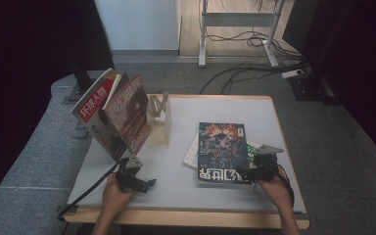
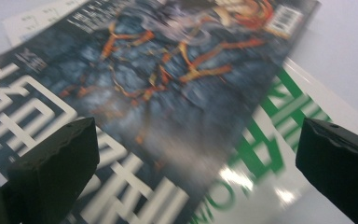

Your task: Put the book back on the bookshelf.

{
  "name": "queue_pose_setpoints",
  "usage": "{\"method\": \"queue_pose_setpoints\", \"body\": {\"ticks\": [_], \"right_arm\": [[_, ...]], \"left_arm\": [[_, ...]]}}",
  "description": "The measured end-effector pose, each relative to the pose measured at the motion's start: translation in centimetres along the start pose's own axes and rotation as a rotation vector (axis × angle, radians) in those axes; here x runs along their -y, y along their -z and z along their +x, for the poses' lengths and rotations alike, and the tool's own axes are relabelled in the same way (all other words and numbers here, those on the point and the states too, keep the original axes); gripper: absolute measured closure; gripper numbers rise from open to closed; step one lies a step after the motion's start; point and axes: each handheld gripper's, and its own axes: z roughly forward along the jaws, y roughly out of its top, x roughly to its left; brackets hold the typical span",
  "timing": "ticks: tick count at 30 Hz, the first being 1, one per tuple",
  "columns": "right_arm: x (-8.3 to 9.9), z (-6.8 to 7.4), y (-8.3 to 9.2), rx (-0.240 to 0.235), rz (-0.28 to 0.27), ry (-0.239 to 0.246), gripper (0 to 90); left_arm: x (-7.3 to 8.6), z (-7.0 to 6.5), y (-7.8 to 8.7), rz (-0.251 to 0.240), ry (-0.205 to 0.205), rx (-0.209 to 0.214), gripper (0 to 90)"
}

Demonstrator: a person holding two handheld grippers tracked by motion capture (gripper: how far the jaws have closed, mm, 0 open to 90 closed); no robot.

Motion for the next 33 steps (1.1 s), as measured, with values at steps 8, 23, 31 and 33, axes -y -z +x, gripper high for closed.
{"method": "queue_pose_setpoints", "body": {"ticks": [8, 23, 31, 33], "right_arm": [[-2.1, 2.2, -1.8, -0.03, 0.017, 0.081, 0.0], [-4.9, 5.1, -5.0, -0.052, 0.054, 0.113, 0.0], [-6.1, 6.7, -6.7, -0.041, 0.072, 0.115, 0.0], [-6.3, 7.1, -7.2, -0.042, 0.074, 0.117, 0.0]], "left_arm": [[0.0, 0.0, 0.0, 0.0, 0.0, 0.0, 0.0], [0.0, 0.0, 0.0, 0.0, 0.001, 0.0, 0.0], [0.0, 0.0, 0.0, 0.0, 0.002, 0.0, 0.0], [0.0, 0.0, 0.0, 0.0, 0.002, 0.0, 0.0]]}}
